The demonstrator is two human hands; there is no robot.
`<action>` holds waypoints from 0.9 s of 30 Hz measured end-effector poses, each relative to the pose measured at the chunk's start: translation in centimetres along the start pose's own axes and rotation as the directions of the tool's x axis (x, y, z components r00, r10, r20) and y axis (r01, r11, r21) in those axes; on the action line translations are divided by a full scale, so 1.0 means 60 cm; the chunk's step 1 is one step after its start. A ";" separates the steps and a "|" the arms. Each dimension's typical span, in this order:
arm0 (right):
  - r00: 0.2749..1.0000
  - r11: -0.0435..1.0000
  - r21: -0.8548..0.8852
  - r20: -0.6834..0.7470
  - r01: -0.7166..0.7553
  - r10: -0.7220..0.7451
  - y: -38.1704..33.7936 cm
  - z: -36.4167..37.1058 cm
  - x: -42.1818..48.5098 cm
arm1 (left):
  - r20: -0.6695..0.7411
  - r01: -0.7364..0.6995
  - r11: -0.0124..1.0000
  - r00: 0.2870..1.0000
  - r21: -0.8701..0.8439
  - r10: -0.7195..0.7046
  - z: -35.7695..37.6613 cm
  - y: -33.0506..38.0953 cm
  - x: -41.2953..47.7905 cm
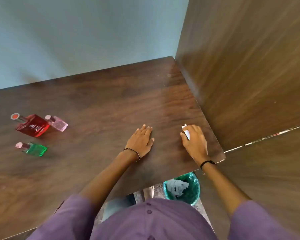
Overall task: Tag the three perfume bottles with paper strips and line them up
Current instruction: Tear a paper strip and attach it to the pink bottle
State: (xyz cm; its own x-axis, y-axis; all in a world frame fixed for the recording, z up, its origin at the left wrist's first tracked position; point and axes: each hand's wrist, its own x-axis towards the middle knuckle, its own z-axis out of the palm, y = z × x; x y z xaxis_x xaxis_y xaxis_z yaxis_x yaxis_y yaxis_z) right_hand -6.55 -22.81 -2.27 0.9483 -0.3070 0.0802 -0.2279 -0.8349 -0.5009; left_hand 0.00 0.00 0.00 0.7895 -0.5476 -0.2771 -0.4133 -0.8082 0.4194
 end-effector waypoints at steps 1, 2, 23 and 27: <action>1.000 1.000 0.007 -0.004 -0.011 0.011 0.013 -0.006 0.001 | 0.004 -0.004 1.000 1.000 0.001 0.004 0.002 0.003 0.001; 0.999 0.999 -0.012 0.013 -0.035 0.035 0.021 -0.013 0.001 | 0.008 -0.009 1.000 1.000 -0.011 0.009 0.002 0.004 0.001; 0.992 0.997 0.053 0.113 -0.058 0.052 0.029 -0.002 0.005 | -0.046 -0.053 0.998 0.997 0.025 0.054 0.037 0.016 0.001; 0.987 0.995 0.088 0.160 -0.045 0.030 0.041 -0.009 0.013 | -0.054 -0.060 0.998 0.997 0.016 0.061 0.039 0.015 0.001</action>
State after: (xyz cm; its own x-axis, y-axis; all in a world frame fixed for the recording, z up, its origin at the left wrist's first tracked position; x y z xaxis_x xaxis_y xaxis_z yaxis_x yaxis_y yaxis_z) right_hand -6.50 -25.37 -2.99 0.9641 -0.2550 -0.0742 -0.2500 -0.7768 -0.5780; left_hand -1.39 -1.31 -1.68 0.7862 -0.5833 -0.2042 -0.4670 -0.7772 0.4217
